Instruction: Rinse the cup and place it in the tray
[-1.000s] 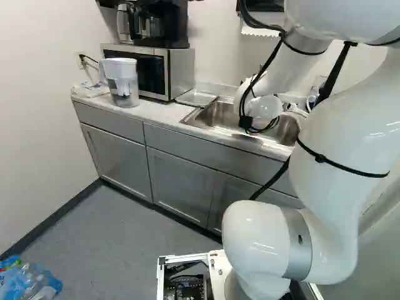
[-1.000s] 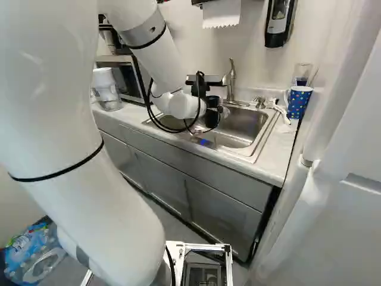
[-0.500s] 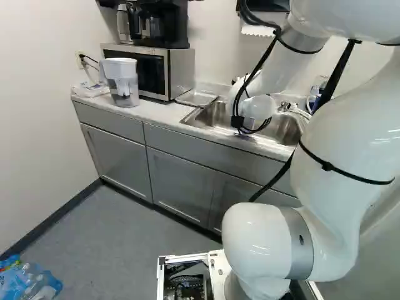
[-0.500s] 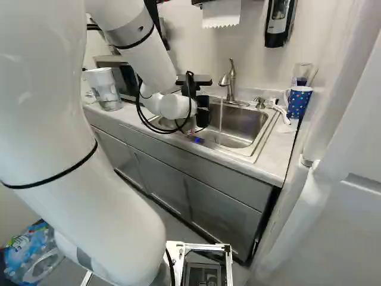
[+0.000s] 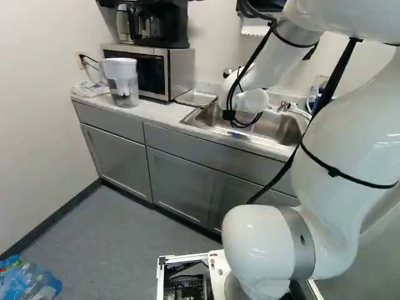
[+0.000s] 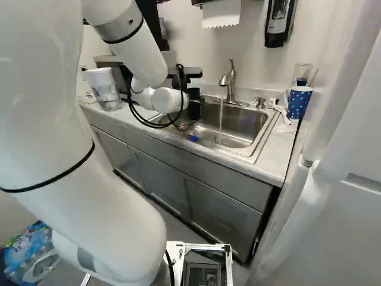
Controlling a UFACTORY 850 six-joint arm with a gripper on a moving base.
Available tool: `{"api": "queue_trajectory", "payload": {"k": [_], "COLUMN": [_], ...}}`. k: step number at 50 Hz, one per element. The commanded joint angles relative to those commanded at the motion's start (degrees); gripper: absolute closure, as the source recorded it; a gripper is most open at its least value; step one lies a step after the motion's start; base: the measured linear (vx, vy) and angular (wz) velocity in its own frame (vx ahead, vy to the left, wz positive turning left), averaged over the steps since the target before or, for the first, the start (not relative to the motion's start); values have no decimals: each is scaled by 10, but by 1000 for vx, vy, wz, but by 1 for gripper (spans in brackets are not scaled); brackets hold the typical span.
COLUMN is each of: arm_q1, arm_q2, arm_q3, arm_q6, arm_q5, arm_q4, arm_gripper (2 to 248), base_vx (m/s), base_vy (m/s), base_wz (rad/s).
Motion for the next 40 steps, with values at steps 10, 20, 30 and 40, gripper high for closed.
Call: {"api": "queue_trajectory", "payload": {"k": [10, 20, 30, 40], "arm_q1": [0, 0, 4, 13], "arm_q2": [9, 20, 29, 37], "arm_q3": [-3, -6, -10, -15], "arm_q6": [0, 0, 0, 0], "arm_q5": [-12, -29, -47, -61], "arm_q4": [0, 0, 0, 0], "arm_gripper": [124, 124, 124, 124], "base_vx": [0, 0, 0, 0], "base_vy": [0, 0, 0, 0], "base_wz": [0, 0, 0, 0]}}
